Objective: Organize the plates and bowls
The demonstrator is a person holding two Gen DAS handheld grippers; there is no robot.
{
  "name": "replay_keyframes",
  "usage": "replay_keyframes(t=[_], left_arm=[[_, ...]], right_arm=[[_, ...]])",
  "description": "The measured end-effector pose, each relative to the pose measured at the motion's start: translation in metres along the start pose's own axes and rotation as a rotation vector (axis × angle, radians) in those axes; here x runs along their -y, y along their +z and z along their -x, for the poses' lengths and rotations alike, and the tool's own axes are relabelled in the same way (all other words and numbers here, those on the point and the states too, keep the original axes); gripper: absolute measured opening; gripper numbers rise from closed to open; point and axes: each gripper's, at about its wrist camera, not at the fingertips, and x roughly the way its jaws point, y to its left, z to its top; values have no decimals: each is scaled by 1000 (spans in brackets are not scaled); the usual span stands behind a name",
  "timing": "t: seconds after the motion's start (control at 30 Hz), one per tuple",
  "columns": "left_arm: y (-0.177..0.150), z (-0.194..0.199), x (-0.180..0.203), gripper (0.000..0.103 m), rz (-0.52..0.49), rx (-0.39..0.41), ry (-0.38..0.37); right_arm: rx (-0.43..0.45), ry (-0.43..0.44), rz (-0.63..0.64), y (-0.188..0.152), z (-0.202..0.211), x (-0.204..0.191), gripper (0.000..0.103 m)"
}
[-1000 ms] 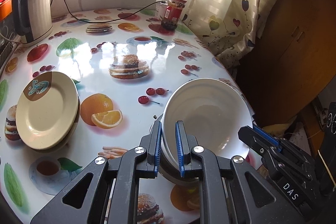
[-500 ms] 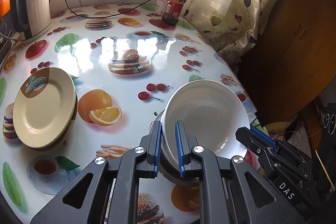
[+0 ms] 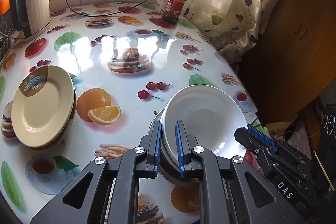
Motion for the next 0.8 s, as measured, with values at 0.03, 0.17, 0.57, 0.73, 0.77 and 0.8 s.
replay_keyframes(t=[0.03,0.17,0.57,0.73,0.77,0.8], left_arm=[[0,1,0,14,-1,0,0],[0,0,0,14,3,0,-2],[-1,8,-7,18,13,43,-59],[-5,16,-16,23,44,70,-78],[-6,17,-18,23,50,76,-79],[-7,18,-21,23,57,80,-80]], right_arm=[[0,0,0,0,0,-1,17],[-1,0,1,1,0,0,18],[40,5,-16,2,9,1,37],[71,0,-37,2,19,9,38],[76,0,-43,1,21,11,38],[80,-1,-49,1,23,13,38]])
